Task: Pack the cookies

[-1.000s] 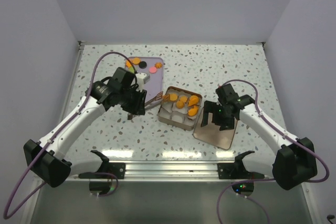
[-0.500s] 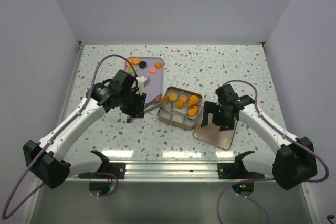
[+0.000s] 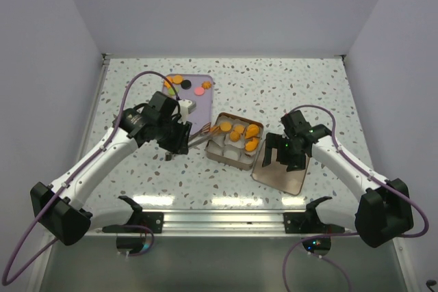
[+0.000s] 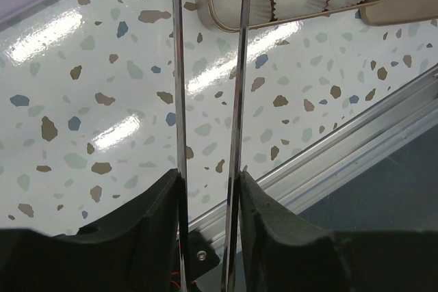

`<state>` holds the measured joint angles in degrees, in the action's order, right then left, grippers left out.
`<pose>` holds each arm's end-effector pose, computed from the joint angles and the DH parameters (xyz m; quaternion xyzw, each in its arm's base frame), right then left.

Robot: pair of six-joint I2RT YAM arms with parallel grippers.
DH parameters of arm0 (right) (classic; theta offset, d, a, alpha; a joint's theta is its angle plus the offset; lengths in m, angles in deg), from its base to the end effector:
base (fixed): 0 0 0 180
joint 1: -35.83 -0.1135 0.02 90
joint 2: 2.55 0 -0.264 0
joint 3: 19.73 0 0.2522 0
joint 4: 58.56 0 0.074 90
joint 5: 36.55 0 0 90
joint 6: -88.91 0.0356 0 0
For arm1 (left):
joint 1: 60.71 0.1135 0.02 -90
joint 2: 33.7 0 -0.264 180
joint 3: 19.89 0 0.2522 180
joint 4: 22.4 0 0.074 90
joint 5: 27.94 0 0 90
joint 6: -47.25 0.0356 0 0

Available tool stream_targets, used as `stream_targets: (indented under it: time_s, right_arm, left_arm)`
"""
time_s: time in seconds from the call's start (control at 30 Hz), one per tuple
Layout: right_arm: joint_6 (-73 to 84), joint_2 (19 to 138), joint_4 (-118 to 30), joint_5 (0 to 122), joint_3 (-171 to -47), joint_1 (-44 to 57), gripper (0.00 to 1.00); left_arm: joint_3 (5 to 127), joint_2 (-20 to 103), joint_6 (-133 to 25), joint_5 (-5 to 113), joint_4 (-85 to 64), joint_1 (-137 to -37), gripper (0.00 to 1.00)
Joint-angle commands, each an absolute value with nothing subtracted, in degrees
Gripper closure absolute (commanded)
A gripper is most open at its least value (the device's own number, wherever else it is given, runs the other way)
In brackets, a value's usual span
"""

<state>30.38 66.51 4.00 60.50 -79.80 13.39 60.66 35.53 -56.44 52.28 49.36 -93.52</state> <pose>0.1918 0.0840 0.2169 0.0677 0.9829 0.1266 0.1151 0.1879 -0.1283 0.3150 0.1814 0.9464 -0.1761 0.2010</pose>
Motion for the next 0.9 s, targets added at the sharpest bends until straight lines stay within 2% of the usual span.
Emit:
stream_targets:
  time_s: [0.0,0.87]
  right_arm:
    - [29.85,65.66,3.72,60.4,-79.46,13.5,0.01]
    - [29.24,65.04,3.19,60.75,-79.37,13.5,0.01]
  left_arm:
    - [62.69,35.38,-55.58,52.21,48.49,-93.84,0.59]
    - [66.47,35.99,-57.34,51.69,48.32,-94.02,0.56]
